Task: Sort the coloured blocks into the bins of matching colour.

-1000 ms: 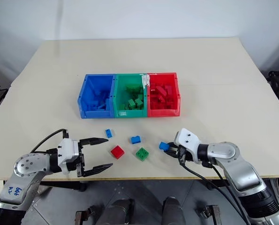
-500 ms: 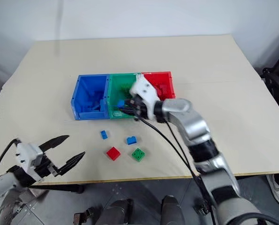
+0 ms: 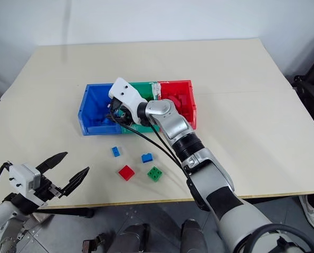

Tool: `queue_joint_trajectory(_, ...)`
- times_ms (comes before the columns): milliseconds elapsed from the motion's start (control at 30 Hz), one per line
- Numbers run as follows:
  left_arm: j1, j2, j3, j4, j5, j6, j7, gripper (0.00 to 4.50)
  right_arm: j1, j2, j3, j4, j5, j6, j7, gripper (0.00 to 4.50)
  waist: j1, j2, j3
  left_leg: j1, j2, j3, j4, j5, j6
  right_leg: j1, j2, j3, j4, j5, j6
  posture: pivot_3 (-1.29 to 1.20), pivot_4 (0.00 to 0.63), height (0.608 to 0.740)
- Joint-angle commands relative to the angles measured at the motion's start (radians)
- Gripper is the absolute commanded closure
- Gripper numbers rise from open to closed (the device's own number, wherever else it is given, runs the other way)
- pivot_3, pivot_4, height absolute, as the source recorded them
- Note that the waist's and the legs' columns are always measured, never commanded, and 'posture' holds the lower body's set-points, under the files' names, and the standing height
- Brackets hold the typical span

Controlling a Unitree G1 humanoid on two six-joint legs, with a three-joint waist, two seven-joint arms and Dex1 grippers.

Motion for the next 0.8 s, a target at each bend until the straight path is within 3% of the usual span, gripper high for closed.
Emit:
queue_joint_trajectory(33, -0.027, 0.014, -0.014, -0.020, -0.004, -0.004, -0.003, 0.00, 0.007, -0.023, -0.036, -0.100, 0.019, -0.041, 0.044, 0.15, 0.000, 0.000, 0.000, 0.000, 0.000, 0.000, 0.000, 0.000, 0.000, 0.000, 0.000, 0.000, 0.000, 0.000, 0.000, 0.00, 0.150, 0.740)
queue_joint_trajectory(133, -0.062, 0.030, -0.041, -0.013, -0.008, 0.008, -0.018, 0.00, 0.084, -0.092, -0.053, -0.233, 0.044, -0.043, 0.112, 0.05, 0.003, 0.000, 0.000, -0.001, 0.000, 0.000, 0.000, 0.000, 0.000, 0.000, 0.000, 0.000, 0.000, 0.000, 0.000, 0.00, 0.150, 0.740)
queue_joint_trajectory(267, -0.193, 0.078, -0.145, 0.038, -0.008, 0.048, -0.090, 0.00, 0.362, -0.323, -0.131, -0.524, 0.135, -0.118, 0.289, 0.05, 0.032, -0.001, -0.001, -0.001, -0.001, -0.002, 0.001, 0.000, 0.000, 0.001, 0.000, -0.002, -0.001, 0.000, 0.000, 0.00, 0.150, 0.740)
queue_joint_trajectory(400, -0.279, 0.111, -0.211, 0.095, -0.010, 0.067, -0.161, 0.00, 0.557, -0.482, -0.200, -0.662, 0.196, -0.135, 0.366, 0.05, 0.029, -0.001, 0.000, -0.001, -0.002, 0.002, 0.002, -0.001, 0.002, 0.002, -0.001, 0.000, -0.003, 0.001, 0.001, 0.00, 0.150, 0.740)
queue_joint_trajectory(600, -0.448, 0.130, -0.324, 0.211, 0.007, 0.079, -0.266, 0.00, 0.838, -0.686, -0.363, -0.674, 0.223, -0.239, 0.422, 0.05, 0.010, 0.000, 0.000, -0.001, 0.001, 0.013, 0.001, -0.001, 0.002, 0.000, 0.000, 0.000, -0.003, 0.001, 0.001, 0.00, 0.150, 0.740)
queue_joint_trajectory(800, -0.507, 0.130, -0.340, 0.271, 0.017, 0.036, -0.313, 0.00, 0.880, -0.729, -0.387, -0.648, 0.233, -0.255, 0.428, 0.05, 0.001, 0.000, 0.000, 0.003, 0.004, 0.024, 0.002, -0.002, 0.003, 0.000, 0.001, 0.004, -0.002, 0.001, 0.002, 0.00, 0.150, 0.740)
